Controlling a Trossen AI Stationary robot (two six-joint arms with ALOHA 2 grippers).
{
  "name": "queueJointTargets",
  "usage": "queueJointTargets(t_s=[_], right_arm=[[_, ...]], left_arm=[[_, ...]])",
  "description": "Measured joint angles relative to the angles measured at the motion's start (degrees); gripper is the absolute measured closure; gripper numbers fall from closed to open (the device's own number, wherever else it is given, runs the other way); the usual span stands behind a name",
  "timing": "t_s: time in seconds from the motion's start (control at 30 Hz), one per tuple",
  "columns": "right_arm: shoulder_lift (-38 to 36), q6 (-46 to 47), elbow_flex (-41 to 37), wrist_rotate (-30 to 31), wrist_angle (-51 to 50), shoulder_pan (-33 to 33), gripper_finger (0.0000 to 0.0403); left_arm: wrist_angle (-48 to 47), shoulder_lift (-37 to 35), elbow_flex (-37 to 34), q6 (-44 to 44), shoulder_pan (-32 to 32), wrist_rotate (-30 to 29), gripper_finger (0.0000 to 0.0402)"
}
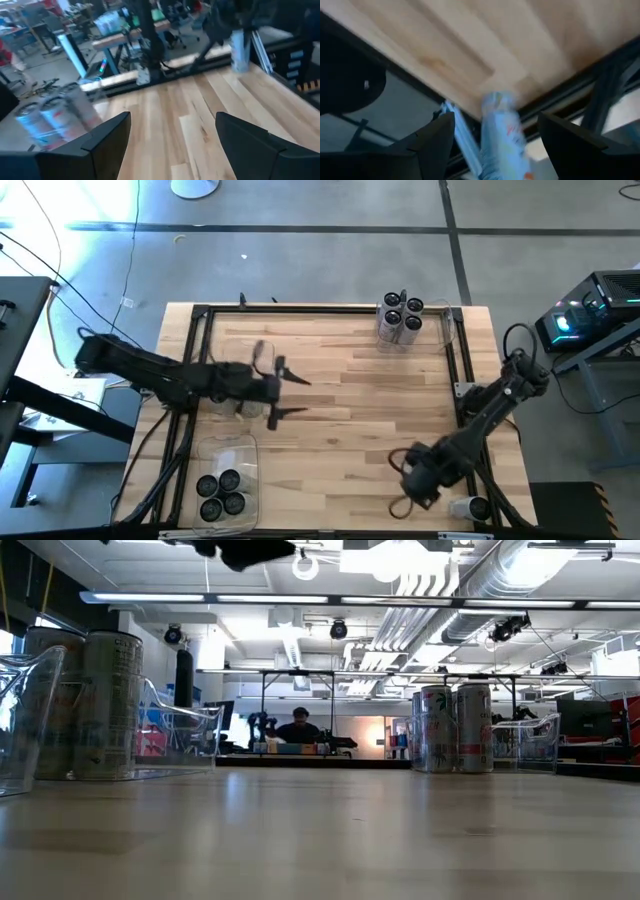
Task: Sort soda cans
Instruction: Put the white yellow soda can into the top left transparent bin
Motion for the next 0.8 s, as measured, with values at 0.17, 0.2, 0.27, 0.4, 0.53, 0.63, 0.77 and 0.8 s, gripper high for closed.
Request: queueJointTargets(t_s=[0.17, 0.2, 0.27, 0.4, 0.53, 0.63, 0.77, 0.8], right_arm=[[0.04, 7.71, -3.13, -5.2, 3.76, 4.92, 0.0123], [0.04, 8.57, -3.95, -6.48, 3.68, 5.73, 0.0123], [0.07, 9.23, -5.64, -9.93, 4.05, 7.17, 0.0123], [0.07, 9.17, -9.19, -15.66, 8.93, 9.36, 0.0123], [0.09, 9.23, -13.24, -19.76, 15.57, 11.27, 0.0123], [0.08, 9.43, -16.26, -22.92, 20.65, 12.68, 0.0123], [0.02, 9.7, -18.86, -26.41, 24.16, 13.01, 0.0125], [0.02, 9.86, -19.28, -27.15, 24.47, 12.95, 0.013]], left_arm=[[5.55, 8.49, -0.02, -0.5, -2.33, -0.07, 0.0118], [6.16, 9.75, -0.02, -0.46, -2.78, -0.1, 0.0118], [6.98, 11.92, -0.07, -0.39, -3.52, -0.13, 0.0118], [6.65, 13.7, -0.07, -1.42, -4.14, -0.02, 0.0118], [6.44, 13.81, -0.07, -1.85, -4.57, -0.03, 0.0118], [6.46, 13.77, -0.07, -1.85, -4.57, -0.02, 0.0118], [6.29, 13.77, -0.07, -1.9, -4.57, -0.02, 0.0118], [6.19, 13.77, -0.07, -1.9, -4.57, -0.02, 0.0118]])
